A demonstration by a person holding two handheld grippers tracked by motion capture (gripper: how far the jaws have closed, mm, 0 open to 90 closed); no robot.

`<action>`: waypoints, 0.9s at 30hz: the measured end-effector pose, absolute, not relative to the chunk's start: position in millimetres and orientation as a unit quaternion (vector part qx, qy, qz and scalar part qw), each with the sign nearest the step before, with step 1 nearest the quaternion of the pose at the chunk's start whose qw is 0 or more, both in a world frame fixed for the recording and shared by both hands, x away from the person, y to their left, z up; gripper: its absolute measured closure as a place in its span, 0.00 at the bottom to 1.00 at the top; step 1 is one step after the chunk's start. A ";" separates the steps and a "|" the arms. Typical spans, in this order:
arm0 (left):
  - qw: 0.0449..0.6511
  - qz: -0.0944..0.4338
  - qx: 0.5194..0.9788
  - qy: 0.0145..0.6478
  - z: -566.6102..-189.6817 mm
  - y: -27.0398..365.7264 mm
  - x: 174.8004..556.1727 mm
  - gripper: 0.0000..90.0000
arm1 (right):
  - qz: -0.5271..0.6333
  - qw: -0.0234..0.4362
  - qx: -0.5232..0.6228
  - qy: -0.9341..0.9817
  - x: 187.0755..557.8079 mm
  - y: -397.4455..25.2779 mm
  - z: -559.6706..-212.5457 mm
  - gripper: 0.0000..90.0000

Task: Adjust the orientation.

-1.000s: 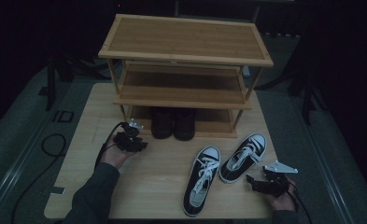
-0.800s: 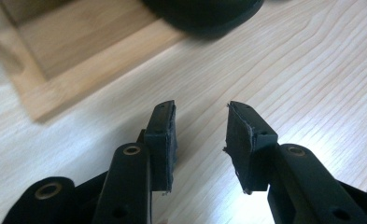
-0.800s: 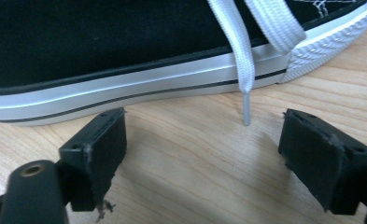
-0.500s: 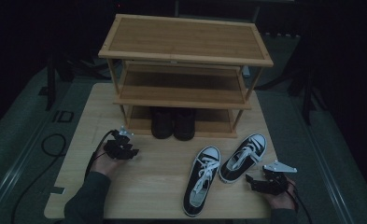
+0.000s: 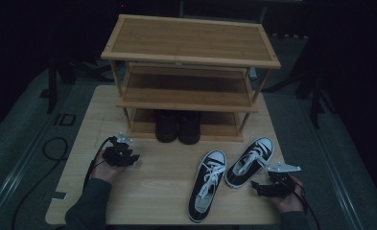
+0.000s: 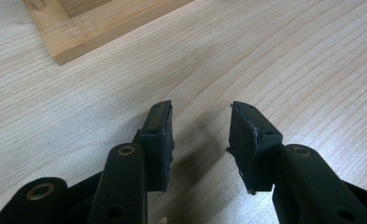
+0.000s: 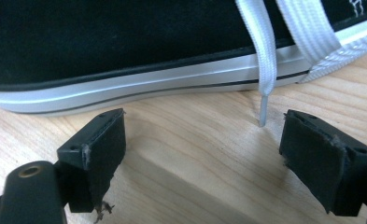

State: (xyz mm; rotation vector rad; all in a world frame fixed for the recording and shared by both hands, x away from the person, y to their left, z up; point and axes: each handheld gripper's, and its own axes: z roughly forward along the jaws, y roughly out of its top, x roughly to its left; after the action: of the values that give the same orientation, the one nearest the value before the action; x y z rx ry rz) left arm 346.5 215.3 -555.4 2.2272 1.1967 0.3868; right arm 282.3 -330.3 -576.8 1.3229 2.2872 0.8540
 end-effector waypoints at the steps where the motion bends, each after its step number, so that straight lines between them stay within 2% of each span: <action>1: 0.287 0.144 0.833 0.450 -556.2 215.7 346.5 0.67 | 0.303 0.178 0.467 0.811 281.9 -329.9 -575.7 0.16; 12: 0.280 0.145 0.836 0.448 -559.5 216.0 347.6 0.66 | 0.321 0.166 0.435 0.825 273.5 -324.6 -554.0 0.30; 19: 0.285 0.138 0.834 0.452 -559.6 218.8 348.6 0.66 | 0.329 0.145 0.420 0.833 264.0 -319.7 -537.3 0.48; 27: 0.287 0.140 0.834 0.449 -560.2 217.4 347.7 0.65 | 0.334 0.135 0.392 0.846 256.6 -304.2 -521.7 0.56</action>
State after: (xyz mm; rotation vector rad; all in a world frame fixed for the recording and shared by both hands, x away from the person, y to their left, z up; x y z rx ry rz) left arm 347.7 217.4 -560.2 2.2288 1.2001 0.3743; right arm 256.6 -304.2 -521.7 1.1370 2.4521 0.9667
